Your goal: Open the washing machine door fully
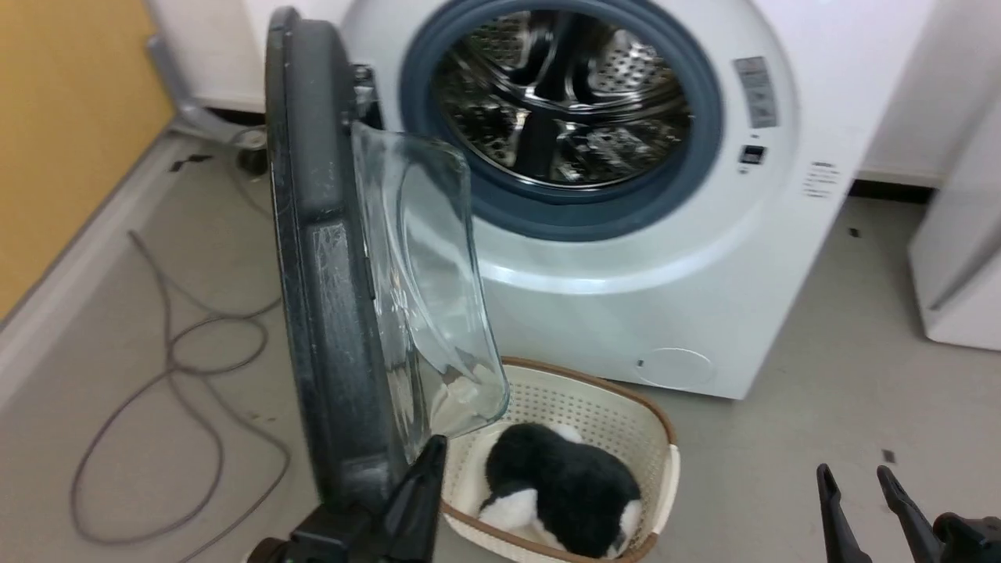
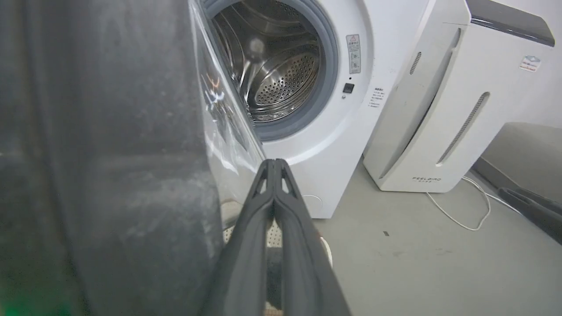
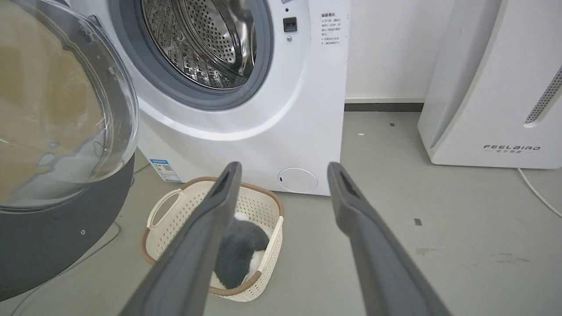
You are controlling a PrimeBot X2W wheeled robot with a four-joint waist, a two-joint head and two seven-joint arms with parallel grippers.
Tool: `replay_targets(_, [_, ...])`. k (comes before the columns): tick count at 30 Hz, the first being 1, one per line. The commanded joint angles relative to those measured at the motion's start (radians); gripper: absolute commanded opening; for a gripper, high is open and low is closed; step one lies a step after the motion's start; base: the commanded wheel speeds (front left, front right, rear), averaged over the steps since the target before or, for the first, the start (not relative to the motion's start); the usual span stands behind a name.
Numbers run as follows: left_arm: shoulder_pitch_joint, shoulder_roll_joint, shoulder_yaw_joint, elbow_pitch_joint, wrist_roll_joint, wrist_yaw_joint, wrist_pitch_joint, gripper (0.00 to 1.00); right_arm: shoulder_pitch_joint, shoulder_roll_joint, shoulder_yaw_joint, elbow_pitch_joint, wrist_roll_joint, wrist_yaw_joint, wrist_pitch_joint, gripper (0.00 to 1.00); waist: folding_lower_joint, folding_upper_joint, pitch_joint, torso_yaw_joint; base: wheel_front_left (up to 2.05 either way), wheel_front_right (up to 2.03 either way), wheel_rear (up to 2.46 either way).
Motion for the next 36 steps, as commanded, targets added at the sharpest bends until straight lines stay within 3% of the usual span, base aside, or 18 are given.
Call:
replay_targets(1, [0.013, 0.013, 0.016, -0.007, 0.002, 0.013, -0.009, 0.0, -0.001, 0.003, -0.001, 0.003, 0.003, 0.001, -0.006, 1.0, 0.0, 0.0, 0.0, 0.033, 0.0, 0.0, 0.0])
replay_targets(10, [0.032, 0.063, 0.138, 0.013, -0.016, 0.068, -0.042, 0.0, -0.013, 0.003, -0.005, 0.014, 0.002, 0.001, -0.012, 1.0, 0.0, 0.0, -0.003, 0.108, 0.0, 0.0, 0.0])
replay_targets(15, [0.014, 0.102, 0.234, 0.076, -0.06, 0.075, -0.075, 0.0, -0.016, 0.003, -0.002, 0.016, 0.001, 0.001, -0.014, 1.0, 0.0, 0.0, -0.002, 0.121, 0.0, 0.0, 0.0])
replay_targets(27, [-0.149, 0.203, 0.43, 0.367, -0.191, 0.023, -0.166, 0.0, -0.021, 0.003, -0.006, 0.004, -0.008, 0.001, -0.001, 1.0, 0.0, 0.0, 0.02, 0.109, 0.0, 0.0, 0.0])
replay_targets(36, [-0.321, 0.264, 0.499, 0.635, -0.233, -0.036, -0.224, 0.0, -0.033, 0.003, -0.009, -0.002, -0.012, 0.001, 0.004, 1.0, 0.0, 0.0, 0.048, 0.101, 0.0, 0.0, 0.0])
